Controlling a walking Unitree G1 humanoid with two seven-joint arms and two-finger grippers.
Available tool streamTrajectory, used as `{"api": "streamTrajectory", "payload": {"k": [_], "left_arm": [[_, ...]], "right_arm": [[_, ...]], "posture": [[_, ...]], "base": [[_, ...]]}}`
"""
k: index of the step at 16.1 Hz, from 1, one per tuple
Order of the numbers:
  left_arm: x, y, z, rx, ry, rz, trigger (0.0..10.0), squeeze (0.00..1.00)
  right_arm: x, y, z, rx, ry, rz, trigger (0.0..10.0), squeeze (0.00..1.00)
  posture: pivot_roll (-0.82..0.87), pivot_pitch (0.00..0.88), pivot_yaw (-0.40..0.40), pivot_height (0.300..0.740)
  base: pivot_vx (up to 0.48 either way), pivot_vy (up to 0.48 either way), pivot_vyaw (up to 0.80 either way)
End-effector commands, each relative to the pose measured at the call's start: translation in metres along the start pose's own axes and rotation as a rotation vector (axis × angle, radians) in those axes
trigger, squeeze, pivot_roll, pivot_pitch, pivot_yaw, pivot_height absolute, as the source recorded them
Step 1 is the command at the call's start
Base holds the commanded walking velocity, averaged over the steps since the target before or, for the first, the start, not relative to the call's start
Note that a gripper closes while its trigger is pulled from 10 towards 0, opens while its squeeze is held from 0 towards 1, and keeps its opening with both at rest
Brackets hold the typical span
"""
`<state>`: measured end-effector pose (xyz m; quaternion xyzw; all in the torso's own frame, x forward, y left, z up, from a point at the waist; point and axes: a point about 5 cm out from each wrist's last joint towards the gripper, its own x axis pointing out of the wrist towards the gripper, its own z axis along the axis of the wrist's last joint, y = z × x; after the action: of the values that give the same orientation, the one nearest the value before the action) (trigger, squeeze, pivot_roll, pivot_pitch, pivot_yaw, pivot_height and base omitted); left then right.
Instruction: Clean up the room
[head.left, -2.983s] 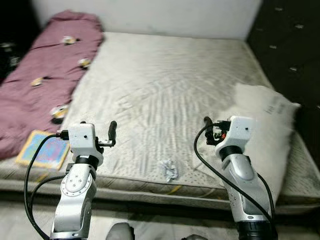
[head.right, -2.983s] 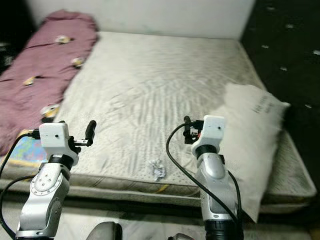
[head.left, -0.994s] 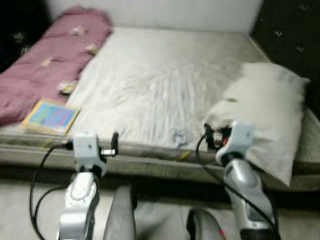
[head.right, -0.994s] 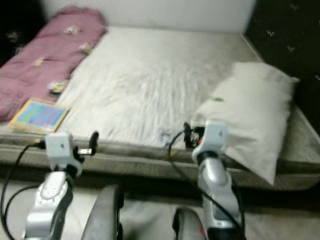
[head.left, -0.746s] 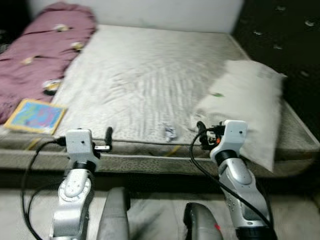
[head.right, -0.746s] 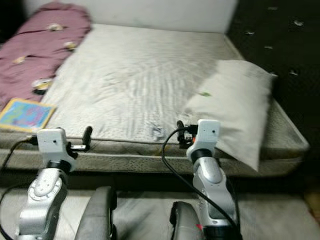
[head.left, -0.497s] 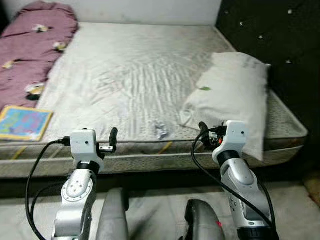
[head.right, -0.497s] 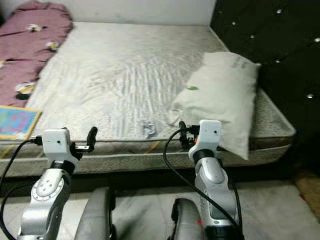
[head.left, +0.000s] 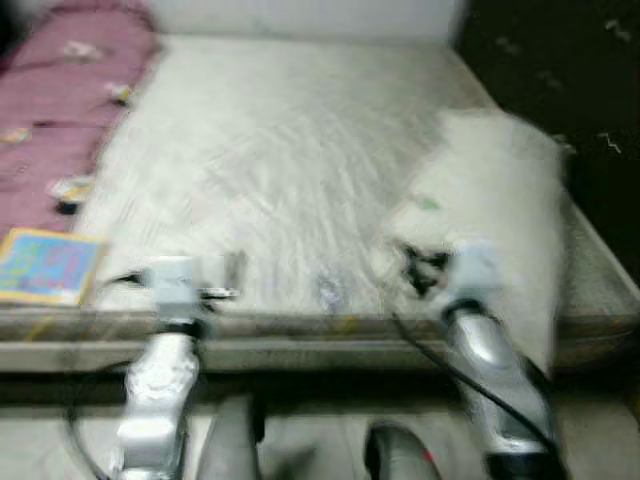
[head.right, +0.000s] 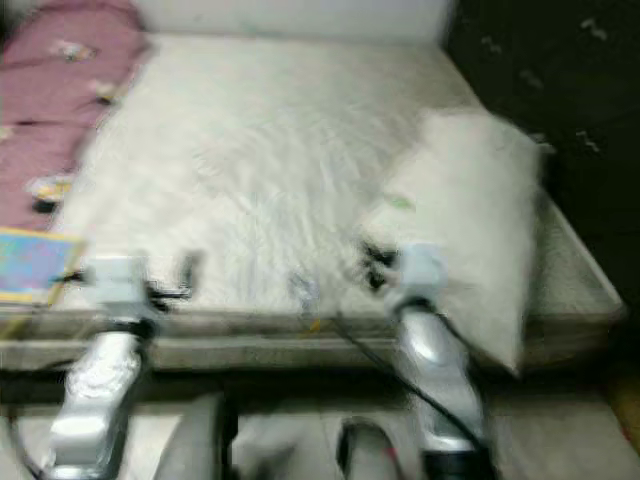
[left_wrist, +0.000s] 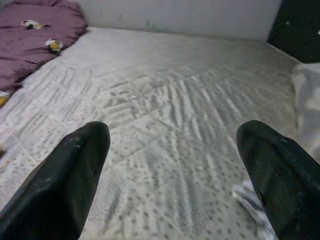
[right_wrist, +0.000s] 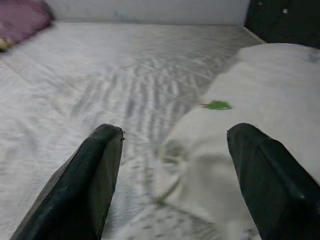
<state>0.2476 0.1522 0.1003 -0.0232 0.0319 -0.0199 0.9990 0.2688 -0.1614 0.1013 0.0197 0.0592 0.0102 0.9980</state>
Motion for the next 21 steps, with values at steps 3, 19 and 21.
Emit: {"api": "streamTrajectory", "payload": {"k": [3, 19, 21], "left_arm": [[-0.0021, 0.013, 0.0007, 0.016, 0.007, 0.03, 10.0, 0.0], [0.0025, 0.0132, 0.0004, -0.009, 0.023, 0.083, 10.0, 0.0], [0.0025, 0.0133, 0.0009, -0.005, 0.019, 0.087, 10.0, 0.0]], "right_arm": [[0.005, 0.0112, 0.0036, 0.024, -0.011, 0.023, 10.0, 0.0], [0.0107, 0.0127, 0.0037, 0.016, -0.007, 0.043, 10.0, 0.0], [0.0111, 0.0133, 0.0033, 0.018, -0.003, 0.049, 10.0, 0.0]], "posture": [[0.03, 0.0, -0.054, 0.618], [0.03, 0.0, -0.056, 0.618], [0.03, 0.0, -0.055, 0.618]], "base": [[0.328, 0.0, 0.0], [0.072, 0.24, 0.0], [0.0, 0.48, 0.0]]}}
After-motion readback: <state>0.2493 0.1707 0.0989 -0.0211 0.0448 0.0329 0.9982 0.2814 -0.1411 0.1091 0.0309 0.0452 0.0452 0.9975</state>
